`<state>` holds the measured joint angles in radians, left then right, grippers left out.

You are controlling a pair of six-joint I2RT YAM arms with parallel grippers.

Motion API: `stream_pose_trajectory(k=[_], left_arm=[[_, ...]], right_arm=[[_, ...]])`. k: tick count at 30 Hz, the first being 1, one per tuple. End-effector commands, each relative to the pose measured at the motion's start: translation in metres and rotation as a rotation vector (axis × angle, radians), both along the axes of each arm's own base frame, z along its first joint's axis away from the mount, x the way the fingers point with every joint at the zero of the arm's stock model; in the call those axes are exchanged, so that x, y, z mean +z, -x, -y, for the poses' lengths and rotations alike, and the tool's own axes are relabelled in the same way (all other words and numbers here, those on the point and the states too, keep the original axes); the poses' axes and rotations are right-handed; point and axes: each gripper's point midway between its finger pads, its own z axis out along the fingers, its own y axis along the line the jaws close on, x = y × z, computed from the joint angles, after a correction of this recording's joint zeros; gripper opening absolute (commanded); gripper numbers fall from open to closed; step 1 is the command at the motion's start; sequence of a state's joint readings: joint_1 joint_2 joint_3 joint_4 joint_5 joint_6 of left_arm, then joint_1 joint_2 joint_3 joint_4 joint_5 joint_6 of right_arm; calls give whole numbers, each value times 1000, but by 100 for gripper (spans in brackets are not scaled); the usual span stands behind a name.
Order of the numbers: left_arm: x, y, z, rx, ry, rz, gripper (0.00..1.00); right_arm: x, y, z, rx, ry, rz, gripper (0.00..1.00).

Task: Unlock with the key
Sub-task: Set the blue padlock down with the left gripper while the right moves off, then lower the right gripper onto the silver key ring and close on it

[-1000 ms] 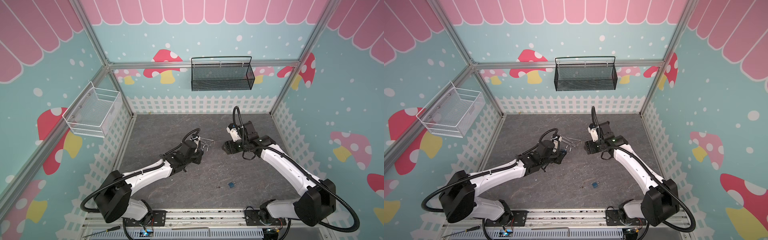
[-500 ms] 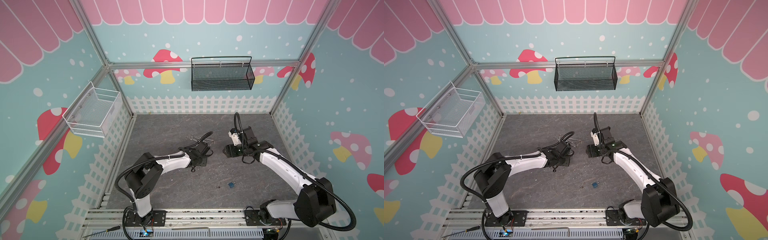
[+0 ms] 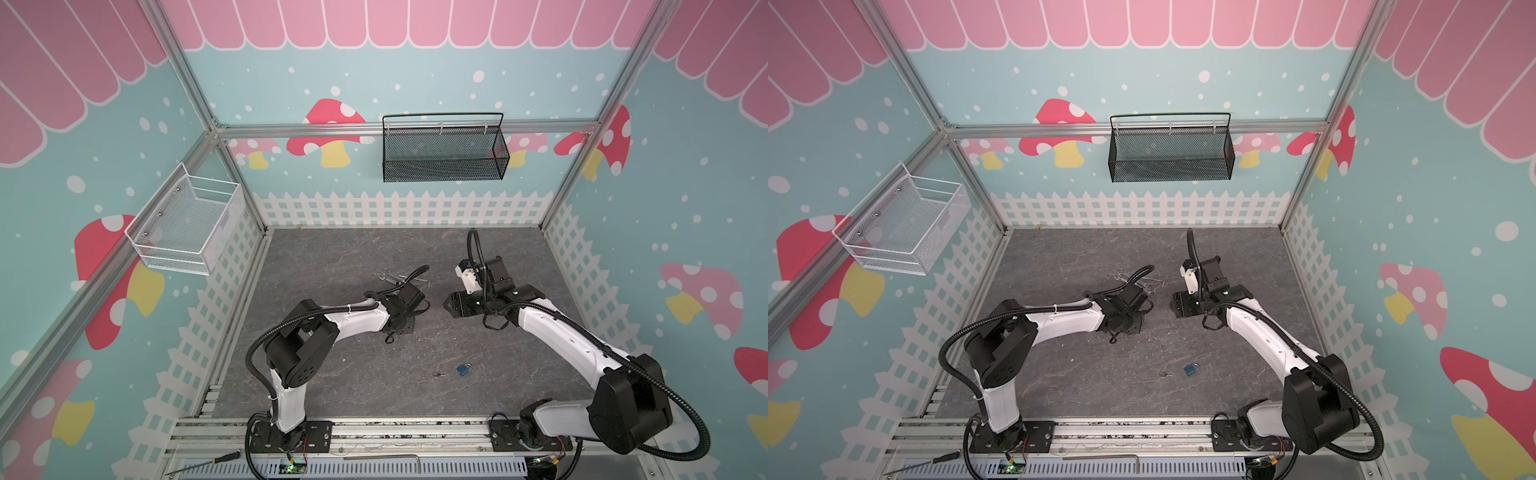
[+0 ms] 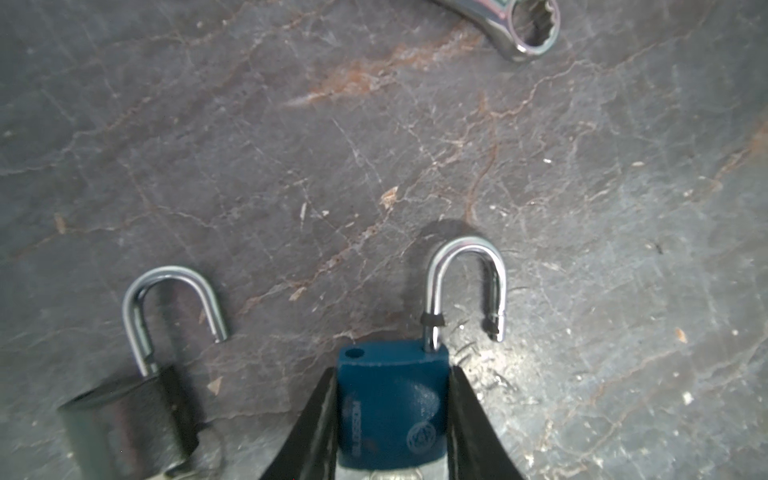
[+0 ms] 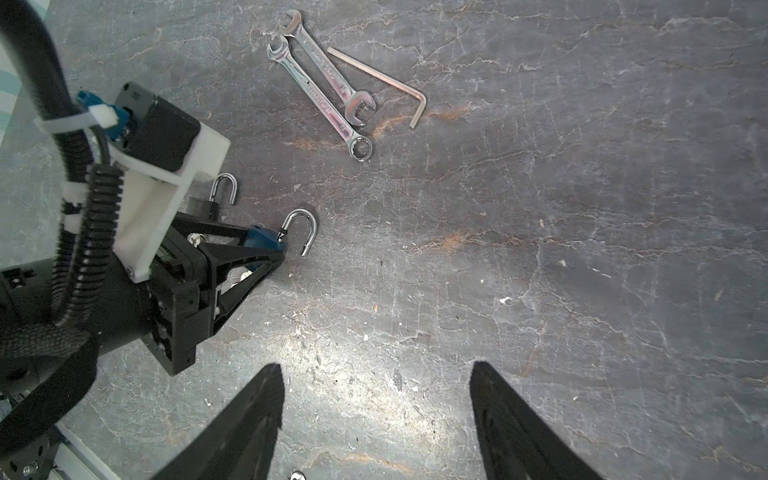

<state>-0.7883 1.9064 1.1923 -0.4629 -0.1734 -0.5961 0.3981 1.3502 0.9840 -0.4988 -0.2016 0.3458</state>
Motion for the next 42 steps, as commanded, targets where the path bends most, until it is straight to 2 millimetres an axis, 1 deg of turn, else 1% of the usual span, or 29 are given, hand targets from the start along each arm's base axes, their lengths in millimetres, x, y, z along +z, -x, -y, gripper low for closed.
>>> stream_pose_trajectory(k=[1, 3, 4, 7, 10, 16, 20, 25, 29, 35, 37, 42], left_arm=[[9, -5, -6, 36, -8, 15, 30], [14, -5, -7, 43, 6, 19, 36], [19, -5, -7, 44, 14, 26, 37], [34, -5, -8, 53, 43, 51, 39], [53, -3, -7, 55, 95, 81, 41], [90, 2, -9, 59, 215, 142, 47], [111, 7, -14, 56, 288, 165, 47], [140, 13, -27, 68, 375, 233, 48], [157, 17, -36, 79, 474, 298, 49], [167, 24, -52, 88, 550, 350, 49], [169, 27, -55, 87, 557, 364, 49], [167, 33, -59, 85, 574, 371, 49]], right_arm=[[10, 1, -3, 3, -37, 23, 74], [13, 3, -4, 9, -49, 25, 74], [13, 4, -4, 11, -56, 24, 74], [17, 8, -6, 21, -67, 22, 73], [21, 14, -8, 34, -80, 7, 73], [29, 32, -19, 76, -78, -18, 73], [26, 48, -29, 92, -75, -58, 73], [7, 77, -46, 97, -41, -146, 73], [-11, 98, -54, 60, -66, -224, 73], [-42, 134, -63, 37, -92, -334, 73], [-54, 146, -62, 28, -90, -371, 73], [-71, 171, -63, 26, -99, -433, 73]])
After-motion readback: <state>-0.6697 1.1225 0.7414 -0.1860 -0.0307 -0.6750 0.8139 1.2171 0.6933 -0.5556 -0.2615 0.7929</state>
